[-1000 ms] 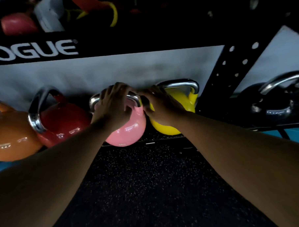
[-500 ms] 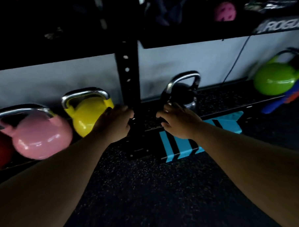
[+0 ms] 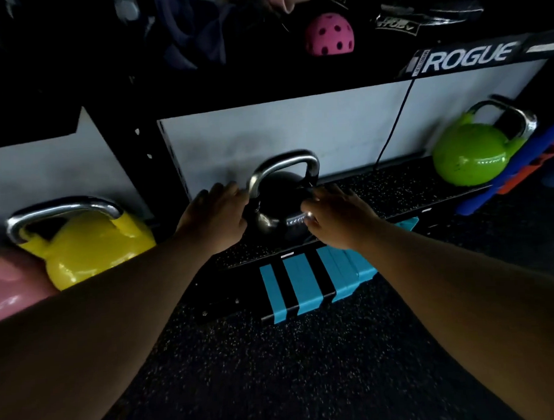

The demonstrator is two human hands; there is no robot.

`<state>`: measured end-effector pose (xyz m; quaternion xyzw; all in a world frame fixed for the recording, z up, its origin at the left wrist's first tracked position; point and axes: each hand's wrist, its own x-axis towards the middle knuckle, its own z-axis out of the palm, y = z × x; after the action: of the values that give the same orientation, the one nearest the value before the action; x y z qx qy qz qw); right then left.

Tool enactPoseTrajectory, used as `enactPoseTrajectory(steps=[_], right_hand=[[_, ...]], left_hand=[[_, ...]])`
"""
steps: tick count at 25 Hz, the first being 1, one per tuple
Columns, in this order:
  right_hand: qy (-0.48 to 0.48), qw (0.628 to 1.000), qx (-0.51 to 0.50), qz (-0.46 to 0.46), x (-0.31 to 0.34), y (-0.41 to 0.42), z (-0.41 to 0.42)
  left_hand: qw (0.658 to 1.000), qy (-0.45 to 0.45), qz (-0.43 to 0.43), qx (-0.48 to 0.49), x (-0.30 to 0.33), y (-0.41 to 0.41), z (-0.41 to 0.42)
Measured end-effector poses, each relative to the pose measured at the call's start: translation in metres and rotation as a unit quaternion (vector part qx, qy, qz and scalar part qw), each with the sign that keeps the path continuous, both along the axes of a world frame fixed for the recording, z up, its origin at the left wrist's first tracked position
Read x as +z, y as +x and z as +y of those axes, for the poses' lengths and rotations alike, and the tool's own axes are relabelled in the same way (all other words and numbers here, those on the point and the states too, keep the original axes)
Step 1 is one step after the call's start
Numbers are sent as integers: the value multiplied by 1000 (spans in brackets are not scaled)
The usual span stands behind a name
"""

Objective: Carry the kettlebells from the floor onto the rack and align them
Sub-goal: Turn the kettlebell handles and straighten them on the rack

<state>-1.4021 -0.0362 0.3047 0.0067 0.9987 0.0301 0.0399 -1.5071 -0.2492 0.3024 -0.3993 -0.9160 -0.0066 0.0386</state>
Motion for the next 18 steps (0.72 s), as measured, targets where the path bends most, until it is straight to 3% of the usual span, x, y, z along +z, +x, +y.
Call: enactPoseTrajectory(steps=[7, 11, 15, 18], right_hand=[[-73, 990, -117, 30, 5, -97, 35], [-113, 991, -68, -6, -19, -119, 49], [-263, 963, -58, 0, -28, -128, 72], [-249, 966, -68, 1, -24, -133, 74]], left_hand=[[987, 98, -104, 67, -7, -54, 71], [959, 170, -198, 108, -28, -59, 100], [925, 249, -224, 180, -42, -45, 114], [901, 290, -255, 199, -42, -57, 117]])
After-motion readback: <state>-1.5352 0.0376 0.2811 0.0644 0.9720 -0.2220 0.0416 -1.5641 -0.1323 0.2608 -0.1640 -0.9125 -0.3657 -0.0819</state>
